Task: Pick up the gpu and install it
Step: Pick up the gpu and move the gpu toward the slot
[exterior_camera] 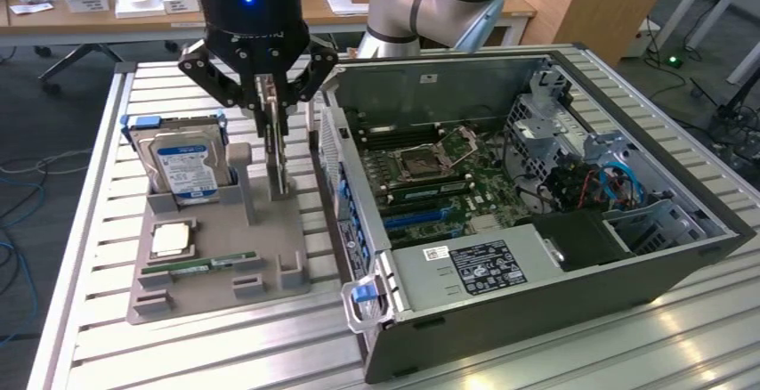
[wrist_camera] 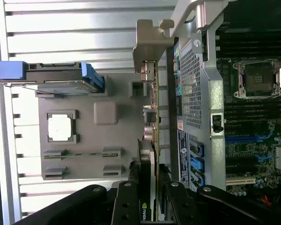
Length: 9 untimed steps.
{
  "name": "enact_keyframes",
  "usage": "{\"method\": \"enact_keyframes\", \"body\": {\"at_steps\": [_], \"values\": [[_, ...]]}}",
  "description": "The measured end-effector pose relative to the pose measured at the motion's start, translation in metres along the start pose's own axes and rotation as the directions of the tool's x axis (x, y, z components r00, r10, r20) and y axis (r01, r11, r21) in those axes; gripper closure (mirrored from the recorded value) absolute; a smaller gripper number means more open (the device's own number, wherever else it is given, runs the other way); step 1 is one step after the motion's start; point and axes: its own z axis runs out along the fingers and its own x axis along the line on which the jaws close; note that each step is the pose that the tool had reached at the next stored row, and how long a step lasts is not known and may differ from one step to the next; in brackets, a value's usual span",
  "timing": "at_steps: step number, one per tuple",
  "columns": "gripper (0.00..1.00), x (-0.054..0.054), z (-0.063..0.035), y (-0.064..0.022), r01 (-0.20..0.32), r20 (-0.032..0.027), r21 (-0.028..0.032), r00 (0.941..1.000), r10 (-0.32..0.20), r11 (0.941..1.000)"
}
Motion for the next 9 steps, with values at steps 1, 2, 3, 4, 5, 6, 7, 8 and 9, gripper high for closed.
{"method": "enact_keyframes", "body": {"at_steps": [1, 2, 3, 4, 5, 6, 7, 8, 9], "values": [[0.73, 0.0, 0.0001, 0.0, 0.0, 0.0002, -0.0001, 1.0, 0.0, 1.0], [0.73, 0.0, 0.0001, 0.0, 0.0, 0.0002, -0.0001, 1.0, 0.0, 1.0], [0.73, 0.0, 0.0001, 0.0, 0.0, 0.0002, -0.0001, 1.0, 0.0, 1.0], [0.73, 0.0, 0.0, 0.0, 0.0, 0.0001, -0.0001, 1.0, 0.0, 1.0], [0.73, 0.0, 0.0, 0.0, 0.0, 0.0001, -0.0001, 1.0, 0.0, 1.0], [0.73, 0.0, 0.0, 0.0, 0.0, 0.0001, -0.0001, 1.0, 0.0, 1.0], [0.73, 0.0, 0.0, 0.0, 0.0, 0.0001, -0.0001, 1.0, 0.0, 1.0], [0.73, 0.0, 0.0, 0.0, 0.0, 0.0001, -0.0001, 1.0, 0.0, 1.0], [0.73, 0.0, 0.0, 0.0, 0.0, 0.0001, -0.0001, 1.0, 0.0, 1.0]]}}
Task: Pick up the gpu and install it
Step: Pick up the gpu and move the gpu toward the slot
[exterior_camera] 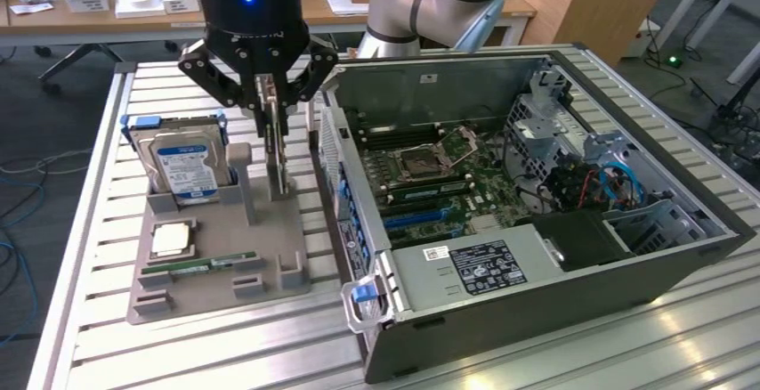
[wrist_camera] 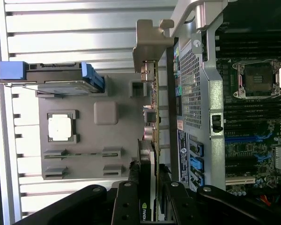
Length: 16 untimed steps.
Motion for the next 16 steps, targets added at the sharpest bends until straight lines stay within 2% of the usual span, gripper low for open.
{"method": "enact_keyframes", "body": {"at_steps": [9, 16], "values": [[0.73, 0.0, -0.0011, 0.0, 0.0, -0.0001, 0.0001, 1.0, 0.0, 1.0], [0.73, -0.0002, -0.0079, 0.0004, 0.0, 0.0, 0.0, 1.0, 0.0, 1.0]]}}
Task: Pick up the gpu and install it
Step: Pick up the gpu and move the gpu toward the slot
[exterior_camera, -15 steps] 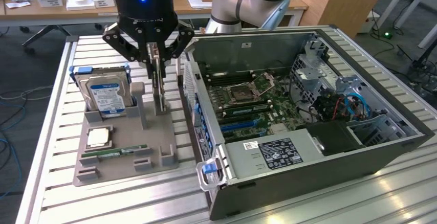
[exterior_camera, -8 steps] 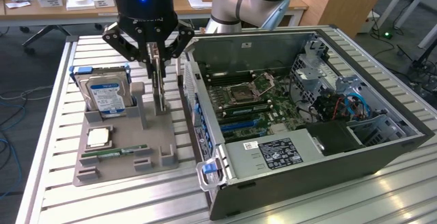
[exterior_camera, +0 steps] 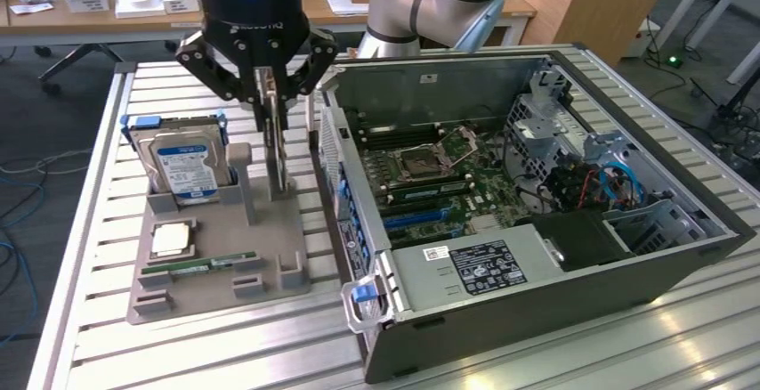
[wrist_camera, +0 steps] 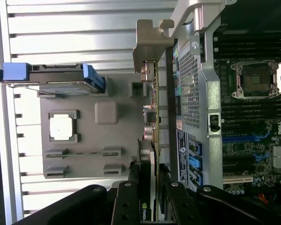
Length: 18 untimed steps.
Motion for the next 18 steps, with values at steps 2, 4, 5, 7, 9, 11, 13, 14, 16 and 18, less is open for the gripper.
{"method": "enact_keyframes", "body": {"at_steps": [2, 4, 5, 7, 9, 11, 13, 14, 16, 18], "values": [[0.73, 0.0, -0.0034, 0.0002, 0.0, 0.0, -0.0001, 1.0, 0.0, 1.0], [0.73, 0.0, -0.0072, 0.0003, 0.0, 0.0, 0.0, 1.0, 0.0, 1.0], [0.73, 0.0, -0.0091, 0.0004, 0.0, 0.0, 0.0, 1.0, 0.0, 1.0], [0.73, 0.0, -0.013, 0.0006, 0.0, -0.0001, 0.0, 1.0, 0.0, 1.0], [0.73, -0.001, -0.0165, 0.0007, 0.0, -0.0001, 0.0, 1.0, 0.0, 1.0], [0.73, -0.001, -0.0201, 0.0009, 0.0, 0.0001, 0.0, 1.0, 0.0, 1.0], [0.73, -0.001, -0.0232, 0.001, 0.0, 0.0, -0.0001, 1.0, 0.0, 1.0], [0.73, -0.001, -0.0242, 0.0011, 0.0, 0.0001, -0.0003, 1.0, 0.0, 1.0], [0.73, -0.001, -0.0247, 0.0011, 0.0, 0.0001, -0.0004, 1.0, 0.0, 1.0], [0.73, -0.001, -0.0248, 0.0011, 0.0, 0.0, -0.0002, 1.0, 0.0, 1.0]]}}
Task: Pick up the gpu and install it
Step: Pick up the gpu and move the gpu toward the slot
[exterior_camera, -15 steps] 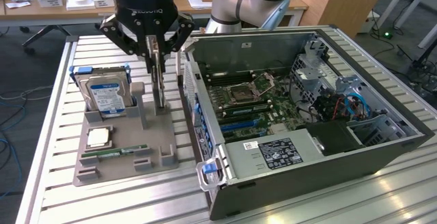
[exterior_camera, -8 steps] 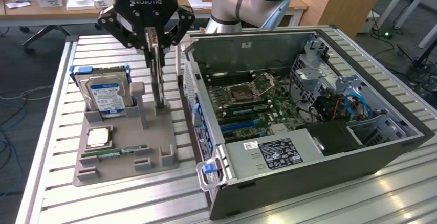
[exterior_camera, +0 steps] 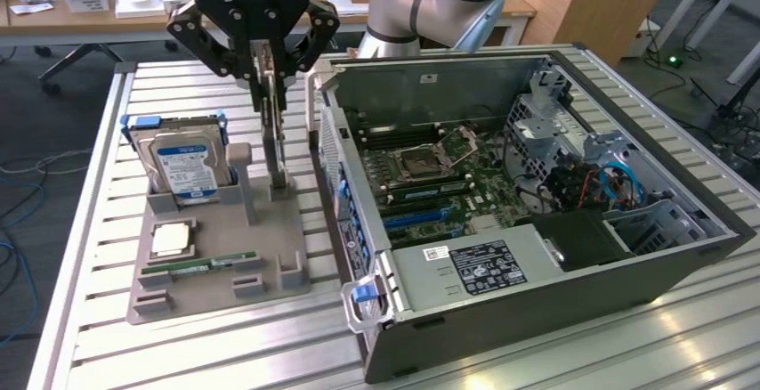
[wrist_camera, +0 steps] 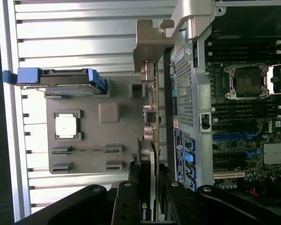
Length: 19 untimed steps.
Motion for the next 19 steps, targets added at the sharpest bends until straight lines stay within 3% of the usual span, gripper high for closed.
{"method": "enact_keyframes", "body": {"at_steps": [19], "values": [[0.73, -0.011, 0.0004, 0.0012, 0.0, -0.0001, -0.0002, 1.0, 0.0, 1.0]]}}
